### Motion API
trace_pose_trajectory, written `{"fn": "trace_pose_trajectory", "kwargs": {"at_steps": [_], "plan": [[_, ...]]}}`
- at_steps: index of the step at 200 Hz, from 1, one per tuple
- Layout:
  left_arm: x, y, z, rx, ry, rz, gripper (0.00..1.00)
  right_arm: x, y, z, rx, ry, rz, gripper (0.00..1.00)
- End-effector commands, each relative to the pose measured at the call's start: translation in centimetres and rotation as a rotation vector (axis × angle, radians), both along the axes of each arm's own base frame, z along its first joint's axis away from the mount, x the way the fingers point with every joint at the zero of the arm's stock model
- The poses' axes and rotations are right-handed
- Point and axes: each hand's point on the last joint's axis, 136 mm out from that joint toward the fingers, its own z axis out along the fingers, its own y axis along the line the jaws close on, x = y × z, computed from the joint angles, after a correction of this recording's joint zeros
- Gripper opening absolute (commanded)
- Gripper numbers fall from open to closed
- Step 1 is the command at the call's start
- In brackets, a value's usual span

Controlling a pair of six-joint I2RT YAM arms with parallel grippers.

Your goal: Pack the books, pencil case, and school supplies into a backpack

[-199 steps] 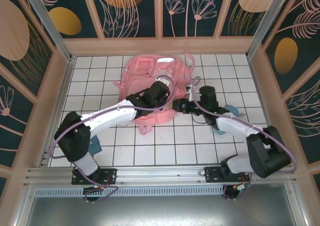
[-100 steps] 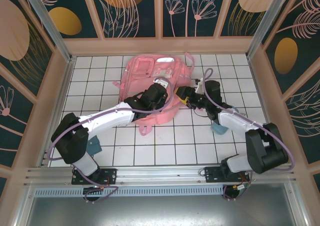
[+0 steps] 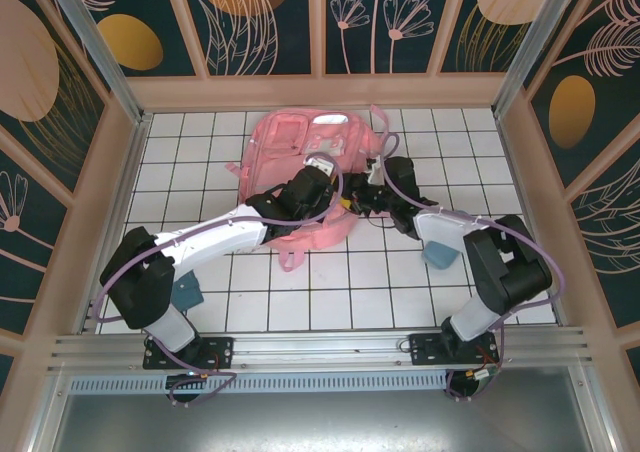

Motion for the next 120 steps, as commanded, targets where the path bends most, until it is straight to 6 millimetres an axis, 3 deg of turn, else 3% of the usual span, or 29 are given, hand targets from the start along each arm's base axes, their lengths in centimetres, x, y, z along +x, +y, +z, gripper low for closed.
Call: {"fn": "trace_pose_trajectory", "kwargs": {"at_steps": [1, 28, 40, 81, 86, 120], "plan": [[0.3, 0.2, 6.0, -0.19, -0.053, 0.095, 0.24, 0.1, 1.9, 4.0, 0.126, -0.1, 0.054, 0.4], [-0.9, 5.0, 4.9, -0.213, 0.048, 0.332, 0.48, 0.0, 2.3, 5.9, 0.206, -0.135, 0.066, 0.37], [-2.1, 5.6, 4.8, -0.268, 0.096, 0.349, 0.53, 0.1, 2.4, 6.5, 0.223, -0.145, 0.069, 0.37], [-6.1, 1.7, 4.5, -0.575, 0.263, 0.15, 0.56, 0.0, 2.9, 7.2, 0.238, -0.148, 0.079, 0.34], [-6.5, 1.6, 3.3, -0.577, 0.291, 0.143, 0.55, 0.0, 2.9, 7.2, 0.237, -0.146, 0.08, 0.34], [-6.8, -0.1, 1.2, -0.62, 0.366, 0.11, 0.5, -0.3, 3.1, 7.3, 0.233, -0.142, 0.089, 0.3]]}}
